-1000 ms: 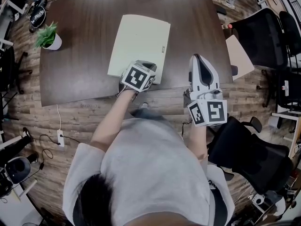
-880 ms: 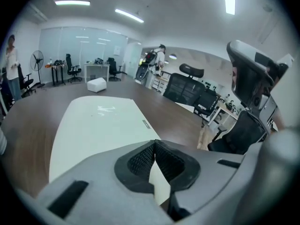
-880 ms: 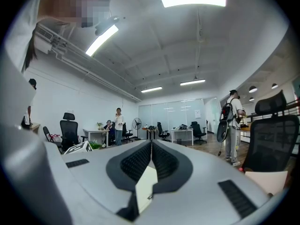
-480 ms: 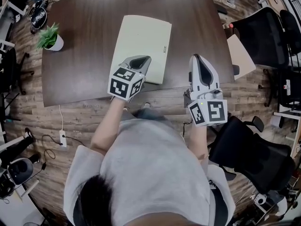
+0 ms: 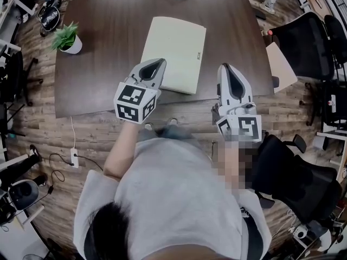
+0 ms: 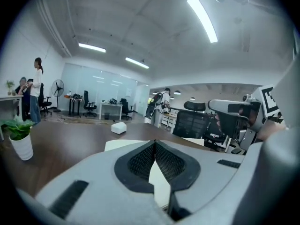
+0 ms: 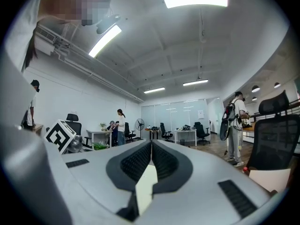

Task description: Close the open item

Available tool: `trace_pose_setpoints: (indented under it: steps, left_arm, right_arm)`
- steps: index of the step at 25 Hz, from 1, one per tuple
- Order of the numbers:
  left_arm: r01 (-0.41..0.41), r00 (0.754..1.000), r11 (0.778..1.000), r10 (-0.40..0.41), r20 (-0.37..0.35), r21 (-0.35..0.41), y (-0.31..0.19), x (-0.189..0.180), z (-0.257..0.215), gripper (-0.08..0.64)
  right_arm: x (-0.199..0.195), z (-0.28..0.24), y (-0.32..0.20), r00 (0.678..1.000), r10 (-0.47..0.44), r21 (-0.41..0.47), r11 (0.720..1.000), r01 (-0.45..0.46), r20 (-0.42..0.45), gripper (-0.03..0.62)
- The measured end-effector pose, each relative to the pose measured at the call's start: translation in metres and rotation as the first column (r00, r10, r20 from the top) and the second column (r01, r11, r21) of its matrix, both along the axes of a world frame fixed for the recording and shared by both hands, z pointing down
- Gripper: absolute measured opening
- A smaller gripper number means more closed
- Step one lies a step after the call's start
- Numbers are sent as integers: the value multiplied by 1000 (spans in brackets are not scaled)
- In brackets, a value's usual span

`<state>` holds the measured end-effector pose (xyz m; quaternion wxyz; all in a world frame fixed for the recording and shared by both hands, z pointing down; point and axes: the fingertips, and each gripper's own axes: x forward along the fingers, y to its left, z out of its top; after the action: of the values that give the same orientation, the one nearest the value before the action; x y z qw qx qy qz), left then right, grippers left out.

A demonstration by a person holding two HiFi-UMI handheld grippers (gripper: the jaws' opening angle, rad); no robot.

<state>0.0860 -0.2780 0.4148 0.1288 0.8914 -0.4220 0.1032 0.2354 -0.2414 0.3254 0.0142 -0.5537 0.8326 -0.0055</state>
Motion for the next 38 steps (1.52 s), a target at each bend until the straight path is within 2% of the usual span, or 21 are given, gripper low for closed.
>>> trace_pose_setpoints:
  steps: [9, 19, 38]
  left_arm:
    - [48, 998, 994, -44, -38, 101, 17, -42, -36, 8]
    - [100, 993, 970, -84, -81, 223, 31, -83, -84, 9]
    - [84, 995, 946, -61, -83, 312, 65, -124, -114, 9]
  right_arm:
    - [-26, -6, 15, 1000, 23, 9, 1000, -23, -17, 14]
    - [-47, -18, 34, 997, 70, 32, 997, -69, -37, 14]
    - [-74, -38, 80, 986, 159, 88, 984, -155, -39, 14]
